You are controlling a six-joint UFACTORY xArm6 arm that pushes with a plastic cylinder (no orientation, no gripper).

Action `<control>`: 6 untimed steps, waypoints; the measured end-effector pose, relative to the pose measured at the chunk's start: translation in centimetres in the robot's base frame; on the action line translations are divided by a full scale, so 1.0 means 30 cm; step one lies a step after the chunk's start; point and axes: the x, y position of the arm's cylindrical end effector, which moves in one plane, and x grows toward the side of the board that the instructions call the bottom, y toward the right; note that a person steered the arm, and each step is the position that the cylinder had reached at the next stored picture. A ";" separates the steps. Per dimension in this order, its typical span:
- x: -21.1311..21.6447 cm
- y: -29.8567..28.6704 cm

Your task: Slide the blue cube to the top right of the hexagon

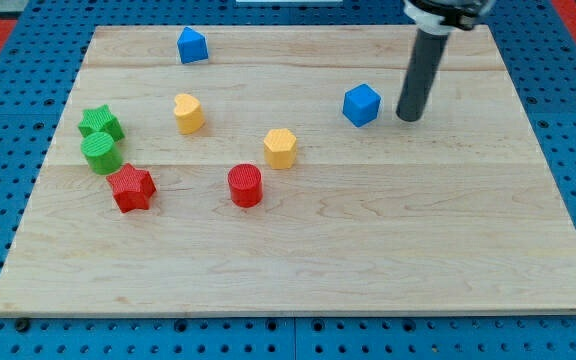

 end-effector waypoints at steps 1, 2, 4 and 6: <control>-0.034 -0.159; -0.035 -0.309; 0.219 -0.073; 0.293 -0.502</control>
